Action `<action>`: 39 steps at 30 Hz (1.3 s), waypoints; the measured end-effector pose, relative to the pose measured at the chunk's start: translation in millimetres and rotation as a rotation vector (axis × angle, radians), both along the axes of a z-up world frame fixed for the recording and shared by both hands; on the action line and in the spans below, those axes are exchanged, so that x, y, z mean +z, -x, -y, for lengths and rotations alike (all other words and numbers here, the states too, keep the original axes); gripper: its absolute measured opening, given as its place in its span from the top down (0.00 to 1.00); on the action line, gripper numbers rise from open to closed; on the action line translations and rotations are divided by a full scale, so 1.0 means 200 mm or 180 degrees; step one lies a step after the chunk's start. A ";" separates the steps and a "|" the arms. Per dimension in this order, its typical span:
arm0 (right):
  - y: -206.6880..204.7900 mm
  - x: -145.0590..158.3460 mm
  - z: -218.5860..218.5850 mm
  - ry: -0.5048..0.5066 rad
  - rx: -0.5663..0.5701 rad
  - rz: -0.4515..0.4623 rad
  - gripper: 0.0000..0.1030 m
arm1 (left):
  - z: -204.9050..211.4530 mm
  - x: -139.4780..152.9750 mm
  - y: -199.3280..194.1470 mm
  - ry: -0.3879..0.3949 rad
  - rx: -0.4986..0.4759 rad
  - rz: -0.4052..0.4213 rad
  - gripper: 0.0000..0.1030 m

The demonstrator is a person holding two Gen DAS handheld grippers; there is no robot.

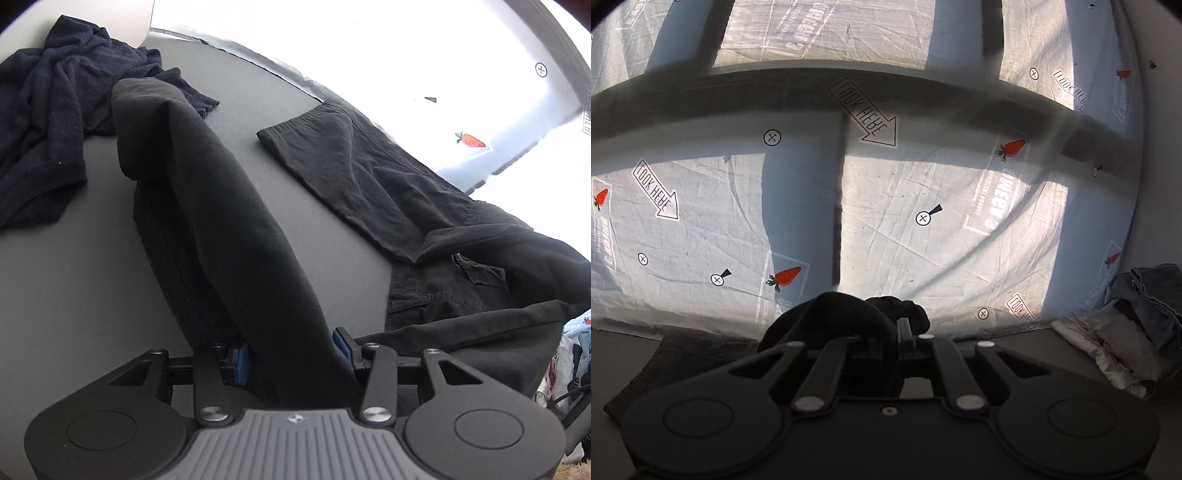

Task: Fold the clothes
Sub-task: 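Grasp the black garment with the left gripper while the right gripper grasps it too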

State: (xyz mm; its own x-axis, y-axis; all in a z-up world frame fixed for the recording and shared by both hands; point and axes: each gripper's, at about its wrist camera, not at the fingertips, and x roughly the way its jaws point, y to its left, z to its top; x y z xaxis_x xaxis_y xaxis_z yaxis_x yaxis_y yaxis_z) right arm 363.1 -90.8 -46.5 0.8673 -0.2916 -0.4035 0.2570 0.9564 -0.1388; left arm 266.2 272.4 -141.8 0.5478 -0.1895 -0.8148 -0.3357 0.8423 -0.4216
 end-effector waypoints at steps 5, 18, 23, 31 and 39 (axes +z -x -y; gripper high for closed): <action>0.09 -0.27 0.29 -0.0283 -0.0222 -0.0709 0.66 | 0.02 0.04 0.09 0.0000 0.0352 0.0067 0.55; 0.35 -0.39 0.62 -0.2104 -0.0209 -0.0419 0.50 | 0.01 0.03 0.19 0.0017 0.0593 0.0097 0.55; 0.41 -0.50 0.72 -0.2549 -0.0408 -0.0521 0.48 | 0.00 0.00 0.15 0.0030 0.0625 0.0052 0.54; 0.39 -0.79 0.79 -0.3624 -0.0684 -0.0723 0.47 | -0.01 -0.07 0.09 0.0005 0.0680 -0.0130 0.55; 0.23 -0.91 0.85 -0.4766 -0.0883 -0.0160 0.37 | -0.02 -0.10 0.05 -0.0129 0.0616 -0.0173 0.71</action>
